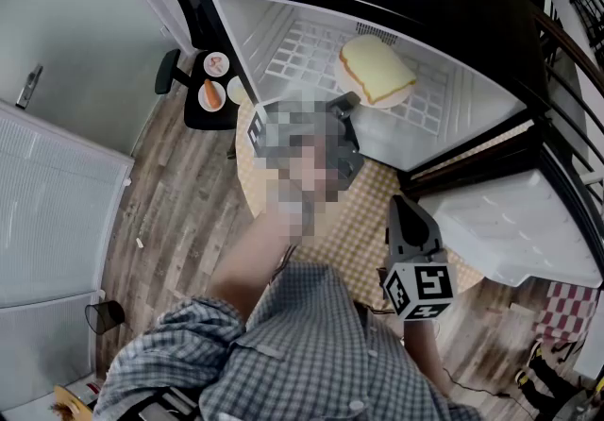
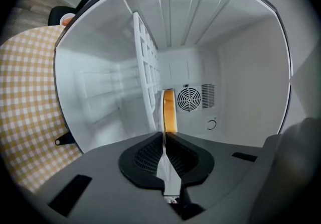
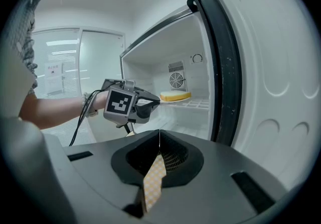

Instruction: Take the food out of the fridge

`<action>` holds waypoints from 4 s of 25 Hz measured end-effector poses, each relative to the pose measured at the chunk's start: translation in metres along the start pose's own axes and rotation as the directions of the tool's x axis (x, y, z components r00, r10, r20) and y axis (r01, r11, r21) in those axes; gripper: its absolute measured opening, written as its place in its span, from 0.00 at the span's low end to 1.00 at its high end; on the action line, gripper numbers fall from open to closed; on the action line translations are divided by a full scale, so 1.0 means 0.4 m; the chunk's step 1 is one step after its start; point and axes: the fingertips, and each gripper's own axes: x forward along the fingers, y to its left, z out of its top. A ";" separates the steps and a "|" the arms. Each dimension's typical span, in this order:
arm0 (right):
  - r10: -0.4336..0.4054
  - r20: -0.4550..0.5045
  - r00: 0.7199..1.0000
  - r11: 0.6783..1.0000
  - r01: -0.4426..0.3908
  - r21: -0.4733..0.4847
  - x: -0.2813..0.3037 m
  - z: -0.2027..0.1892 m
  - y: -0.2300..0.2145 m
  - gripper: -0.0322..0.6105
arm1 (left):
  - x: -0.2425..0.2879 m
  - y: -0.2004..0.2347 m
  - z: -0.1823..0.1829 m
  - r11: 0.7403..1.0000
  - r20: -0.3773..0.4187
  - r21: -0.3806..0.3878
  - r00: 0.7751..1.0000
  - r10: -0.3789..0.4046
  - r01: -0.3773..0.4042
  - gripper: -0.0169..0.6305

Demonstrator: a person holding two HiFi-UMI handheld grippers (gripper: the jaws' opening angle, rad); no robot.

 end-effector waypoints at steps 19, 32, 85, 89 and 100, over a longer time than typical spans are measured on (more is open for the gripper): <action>0.023 0.074 0.997 0.977 -0.038 0.208 0.052 0.041 -0.028 0.07 | -0.054 0.004 -0.001 0.996 -0.048 -0.055 0.997 -0.067 0.064 0.05; 0.110 0.207 0.972 0.779 -0.213 0.589 0.173 0.105 -0.052 0.07 | -0.098 0.006 -0.003 0.995 -0.094 -0.015 0.991 -0.098 0.097 0.05; 0.224 0.248 0.943 0.665 -0.334 0.668 0.278 0.093 0.043 0.14 | -0.240 0.053 0.024 0.985 0.043 0.059 0.986 -0.163 0.160 0.05; 0.250 0.224 0.942 0.677 -0.336 0.655 0.271 0.070 0.080 0.14 | -0.289 0.073 0.020 0.988 0.063 0.070 0.988 -0.143 0.139 0.05; 0.350 0.151 0.925 0.657 -0.357 0.665 0.267 -0.019 0.183 0.14 | -0.411 0.155 0.001 0.992 0.111 0.106 0.991 -0.075 0.064 0.05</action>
